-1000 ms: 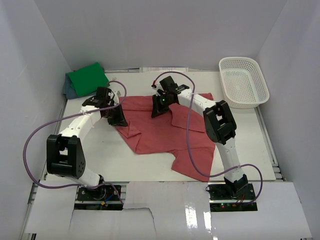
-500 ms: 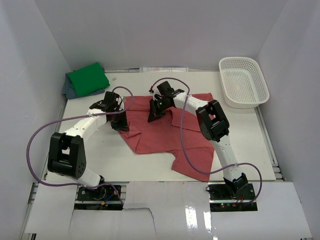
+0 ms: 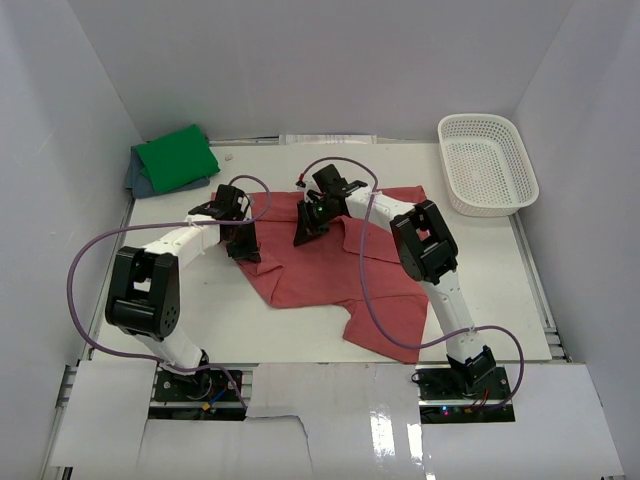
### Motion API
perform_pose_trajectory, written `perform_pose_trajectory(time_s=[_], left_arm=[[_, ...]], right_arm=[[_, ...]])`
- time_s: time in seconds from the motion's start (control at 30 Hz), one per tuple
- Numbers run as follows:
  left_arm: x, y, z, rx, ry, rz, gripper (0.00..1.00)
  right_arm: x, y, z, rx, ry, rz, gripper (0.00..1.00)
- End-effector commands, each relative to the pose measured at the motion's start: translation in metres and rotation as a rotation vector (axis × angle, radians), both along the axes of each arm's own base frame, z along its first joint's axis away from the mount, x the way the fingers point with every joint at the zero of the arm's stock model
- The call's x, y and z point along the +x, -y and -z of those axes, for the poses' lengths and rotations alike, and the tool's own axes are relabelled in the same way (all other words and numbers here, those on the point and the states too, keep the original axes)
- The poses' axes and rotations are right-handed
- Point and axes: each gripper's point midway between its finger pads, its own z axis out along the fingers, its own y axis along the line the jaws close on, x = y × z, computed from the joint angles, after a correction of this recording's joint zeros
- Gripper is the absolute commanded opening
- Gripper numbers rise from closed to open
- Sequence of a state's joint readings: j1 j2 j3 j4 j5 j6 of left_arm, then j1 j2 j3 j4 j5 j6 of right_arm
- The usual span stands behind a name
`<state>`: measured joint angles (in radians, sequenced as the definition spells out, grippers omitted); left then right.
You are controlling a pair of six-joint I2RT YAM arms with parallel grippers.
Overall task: Fold and stack the t-shirts
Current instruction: Fold the flattened tshirt in 1/3 of the way
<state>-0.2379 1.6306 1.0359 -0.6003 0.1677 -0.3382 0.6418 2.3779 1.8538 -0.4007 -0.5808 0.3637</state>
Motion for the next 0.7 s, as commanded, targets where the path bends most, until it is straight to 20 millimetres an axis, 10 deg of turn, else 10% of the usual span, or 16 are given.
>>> perform_pose_trajectory(time_s=[0.0,0.67], left_arm=[[0.007,0.005,-0.004,-0.021,0.035,0.006,0.25],[0.005,0.024,-0.001,-0.127,0.012,0.022,0.23]], right_arm=[[-0.002,-0.005,-0.010,0.032,0.014,-0.017,0.08],[-0.005,-0.003,-0.006,0.029,0.006,-0.023,0.08]])
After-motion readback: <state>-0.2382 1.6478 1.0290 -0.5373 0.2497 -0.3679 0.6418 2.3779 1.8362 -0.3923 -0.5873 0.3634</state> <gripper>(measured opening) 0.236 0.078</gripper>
